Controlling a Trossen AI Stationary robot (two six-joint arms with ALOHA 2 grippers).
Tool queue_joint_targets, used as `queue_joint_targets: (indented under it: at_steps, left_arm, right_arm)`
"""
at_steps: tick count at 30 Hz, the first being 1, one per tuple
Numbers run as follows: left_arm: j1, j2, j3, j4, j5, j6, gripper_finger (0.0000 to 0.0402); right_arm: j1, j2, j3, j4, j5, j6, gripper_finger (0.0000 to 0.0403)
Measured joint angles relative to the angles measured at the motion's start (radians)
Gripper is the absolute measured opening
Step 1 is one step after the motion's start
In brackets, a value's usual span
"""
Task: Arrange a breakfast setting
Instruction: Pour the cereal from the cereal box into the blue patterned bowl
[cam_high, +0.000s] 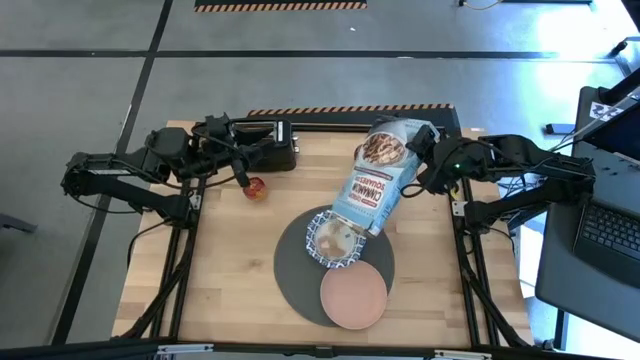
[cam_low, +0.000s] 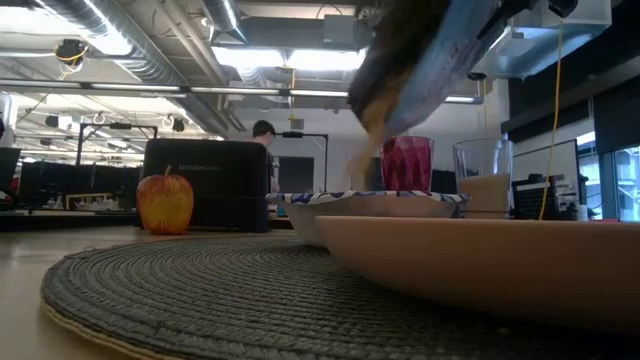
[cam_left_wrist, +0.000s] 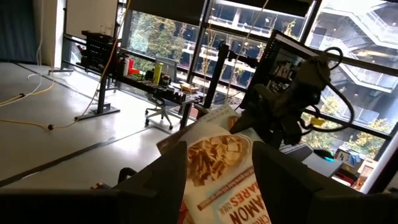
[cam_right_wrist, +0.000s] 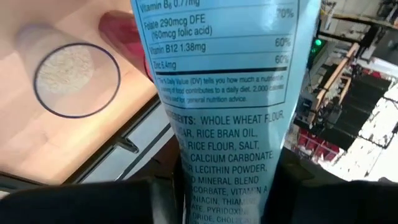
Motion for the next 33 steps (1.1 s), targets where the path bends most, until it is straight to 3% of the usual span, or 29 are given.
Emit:
queue_joint_targets:
  at_steps: [18,33]
  left_arm:
    - [0.0,0.0,0.0,0.0,0.001,0.001,0.0174]
    - [0.0,0.0,0.0,0.0,0.001,0.001,0.0174]
  right_arm:
    - [0.0,0.0,0.0,-0.019,0.024,0.001,0.0126]
    - [0.0,-0.001,0.0,-0.05,-0.019,0.009,0.0126]
